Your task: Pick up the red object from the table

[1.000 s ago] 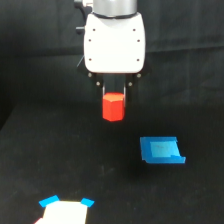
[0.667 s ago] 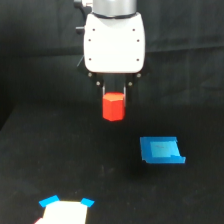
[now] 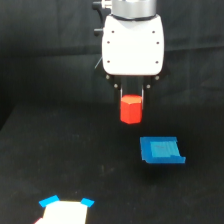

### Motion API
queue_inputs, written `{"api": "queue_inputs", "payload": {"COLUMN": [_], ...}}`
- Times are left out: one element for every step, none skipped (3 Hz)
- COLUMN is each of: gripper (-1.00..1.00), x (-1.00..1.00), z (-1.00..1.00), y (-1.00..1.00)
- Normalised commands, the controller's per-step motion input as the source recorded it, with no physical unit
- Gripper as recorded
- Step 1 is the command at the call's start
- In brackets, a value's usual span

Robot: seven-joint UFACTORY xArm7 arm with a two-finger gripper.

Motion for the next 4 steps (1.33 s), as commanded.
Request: {"api": "queue_inputs", "payload": {"gripper": [-1.00,-0.50,-0.55,-0.45], "x": [-0.44,0.28,0.51,-0.28], "z": [-0.14,0.40,0.76,0.43], "y": [-0.45,-0.53,-0.70,-0.59]}}
